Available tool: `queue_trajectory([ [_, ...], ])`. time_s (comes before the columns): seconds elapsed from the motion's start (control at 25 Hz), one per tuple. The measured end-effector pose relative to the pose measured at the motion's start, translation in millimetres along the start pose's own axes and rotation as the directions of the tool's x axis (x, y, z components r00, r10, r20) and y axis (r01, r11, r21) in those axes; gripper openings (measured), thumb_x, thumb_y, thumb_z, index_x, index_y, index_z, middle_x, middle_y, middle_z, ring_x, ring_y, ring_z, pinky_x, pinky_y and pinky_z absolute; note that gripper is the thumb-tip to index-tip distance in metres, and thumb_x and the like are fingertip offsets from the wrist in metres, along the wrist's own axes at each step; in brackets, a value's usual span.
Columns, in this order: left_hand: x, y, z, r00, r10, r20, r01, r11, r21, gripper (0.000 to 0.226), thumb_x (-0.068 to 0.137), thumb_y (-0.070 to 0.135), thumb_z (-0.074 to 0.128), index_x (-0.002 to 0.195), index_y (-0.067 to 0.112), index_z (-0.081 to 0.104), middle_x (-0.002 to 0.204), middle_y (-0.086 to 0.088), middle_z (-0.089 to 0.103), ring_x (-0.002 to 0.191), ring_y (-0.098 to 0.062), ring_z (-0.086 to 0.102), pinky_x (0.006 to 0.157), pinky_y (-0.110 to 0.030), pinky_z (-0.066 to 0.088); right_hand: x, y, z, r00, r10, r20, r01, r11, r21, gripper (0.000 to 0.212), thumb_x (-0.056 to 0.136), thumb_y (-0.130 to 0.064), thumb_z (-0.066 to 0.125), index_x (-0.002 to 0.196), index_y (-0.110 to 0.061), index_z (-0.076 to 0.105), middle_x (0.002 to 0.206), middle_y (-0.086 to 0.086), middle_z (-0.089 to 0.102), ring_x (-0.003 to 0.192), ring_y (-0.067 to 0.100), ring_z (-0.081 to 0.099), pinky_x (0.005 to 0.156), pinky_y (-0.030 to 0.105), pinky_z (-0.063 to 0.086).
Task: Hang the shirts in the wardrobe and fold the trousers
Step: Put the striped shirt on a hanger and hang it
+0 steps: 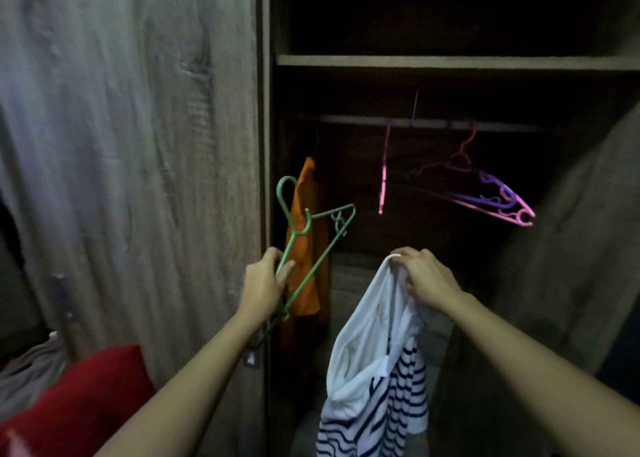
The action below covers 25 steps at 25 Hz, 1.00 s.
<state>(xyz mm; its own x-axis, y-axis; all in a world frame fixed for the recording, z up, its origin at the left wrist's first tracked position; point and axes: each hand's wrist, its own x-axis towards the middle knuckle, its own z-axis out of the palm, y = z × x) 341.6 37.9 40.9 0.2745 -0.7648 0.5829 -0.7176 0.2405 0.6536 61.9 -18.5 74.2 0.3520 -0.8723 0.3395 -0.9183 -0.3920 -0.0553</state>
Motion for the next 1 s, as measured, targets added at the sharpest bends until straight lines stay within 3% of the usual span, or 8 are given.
queue_trajectory([
  [0.12,-51,-28,-50,0.996,-0.042,-0.083,0.033,0.993,-0.111,0.007,0.088,0.016,0.063,0.094,0.014,0.068,0.051,0.009,0.061,0.051,0.006,0.062,0.052,-0.008,0.043,-11,-2,7,0.995,0.094,0.029,-0.095,0.995,0.038,0.054,0.084,-0.003,0.047,0.131,-0.029,0.044,0.144,-0.006,0.036,0.115,0.022,0.042,0.089,0.037,0.047],
  [0.32,-102,-62,-102,0.994,-0.026,0.103,0.054,0.959,-0.278,0.037,0.082,0.010,0.069,0.080,0.047,0.073,0.049,0.010,0.062,0.046,-0.017,0.067,0.048,-0.021,0.053,-30,-22,-1,0.990,0.100,0.103,-0.103,0.994,0.027,0.060,0.082,0.000,0.050,0.136,-0.025,0.040,0.149,-0.008,0.027,0.122,0.025,0.039,0.091,0.042,0.047],
  [0.4,-107,-61,-100,0.982,0.032,0.184,0.020,0.961,-0.274,0.031,0.081,0.011,0.070,0.081,0.042,0.075,0.053,0.006,0.064,0.046,-0.017,0.067,0.049,-0.031,0.056,-38,-38,-6,0.989,0.066,0.135,-0.066,0.998,0.001,0.062,0.081,-0.002,0.053,0.135,-0.026,0.039,0.149,-0.010,0.026,0.122,0.024,0.038,0.089,0.042,0.048],
  [0.48,-109,-55,-90,0.973,0.111,0.203,-0.056,0.965,-0.257,0.010,0.082,0.027,0.070,0.089,0.024,0.077,0.063,0.019,0.069,0.057,-0.002,0.068,0.059,-0.026,0.058,-45,-60,-10,0.989,-0.003,0.146,0.005,1.000,-0.020,0.061,0.082,-0.005,0.055,0.136,-0.027,0.038,0.149,-0.012,0.025,0.121,0.023,0.037,0.088,0.041,0.048],
  [0.6,-112,-38,-60,0.940,0.304,0.154,-0.281,0.947,-0.154,0.045,0.080,0.052,0.058,0.097,0.014,0.076,0.090,0.029,0.067,0.081,0.014,0.062,0.072,-0.007,0.048,-51,-93,-19,0.981,-0.156,0.117,0.159,0.987,-0.020,0.059,0.081,-0.004,0.054,0.134,-0.026,0.040,0.147,-0.014,0.027,0.115,0.021,0.039,0.081,0.037,0.050],
  [0.72,-117,-18,-37,0.959,0.278,0.060,-0.263,0.947,-0.184,0.022,0.084,0.028,0.068,0.097,0.012,0.075,0.088,0.013,0.071,0.078,0.022,0.058,0.067,0.002,0.039,-54,-109,-39,0.967,-0.244,0.071,0.241,0.969,0.045,0.061,0.078,-0.002,0.051,0.134,-0.025,0.043,0.146,-0.014,0.031,0.111,0.019,0.040,0.080,0.036,0.051],
  [0.84,-111,-7,-37,0.950,0.308,-0.055,-0.312,0.927,-0.207,0.021,0.083,0.026,0.066,0.093,0.010,0.076,0.083,0.014,0.070,0.074,0.021,0.058,0.065,0.002,0.038,-57,-107,-67,0.945,-0.324,0.030,0.322,0.944,0.067,0.047,0.085,-0.032,0.050,0.132,-0.034,0.045,0.135,-0.015,0.049,0.109,0.011,0.044,0.087,0.031,0.040],
  [1.0,-94,3,-53,0.915,0.386,-0.117,-0.400,0.904,-0.152,0.047,0.089,0.050,0.051,0.095,0.009,0.074,0.088,-0.002,0.075,0.076,-0.006,0.069,0.067,-0.020,0.051,-56,-86,-83,0.937,-0.339,-0.083,0.312,0.920,-0.238,0.065,0.074,-0.074,0.007,0.104,-0.035,0.051,0.090,-0.001,0.069,0.091,0.024,0.063,0.067,0.032,0.035],
])
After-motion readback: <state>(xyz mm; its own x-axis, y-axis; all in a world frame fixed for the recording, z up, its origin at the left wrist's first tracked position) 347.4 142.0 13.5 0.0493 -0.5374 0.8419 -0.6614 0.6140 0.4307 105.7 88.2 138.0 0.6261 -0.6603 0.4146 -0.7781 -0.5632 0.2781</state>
